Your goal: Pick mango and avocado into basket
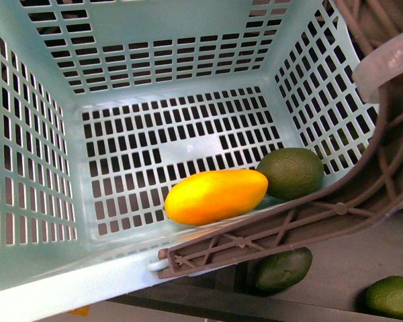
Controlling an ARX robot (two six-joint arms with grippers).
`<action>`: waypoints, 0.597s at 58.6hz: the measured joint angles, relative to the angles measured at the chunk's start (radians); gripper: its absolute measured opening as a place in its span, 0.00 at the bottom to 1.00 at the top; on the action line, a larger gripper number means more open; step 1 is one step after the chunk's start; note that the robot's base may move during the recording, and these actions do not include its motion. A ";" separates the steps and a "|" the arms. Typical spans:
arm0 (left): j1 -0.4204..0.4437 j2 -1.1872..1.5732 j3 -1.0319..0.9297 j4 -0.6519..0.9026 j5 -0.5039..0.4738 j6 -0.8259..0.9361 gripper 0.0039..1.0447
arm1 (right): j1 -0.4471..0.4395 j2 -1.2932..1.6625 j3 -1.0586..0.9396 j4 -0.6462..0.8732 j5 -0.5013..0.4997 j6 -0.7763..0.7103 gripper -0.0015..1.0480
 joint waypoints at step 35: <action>0.002 0.000 0.000 0.000 -0.003 0.004 0.08 | -0.307 -0.441 -0.542 0.138 -0.213 -0.072 0.02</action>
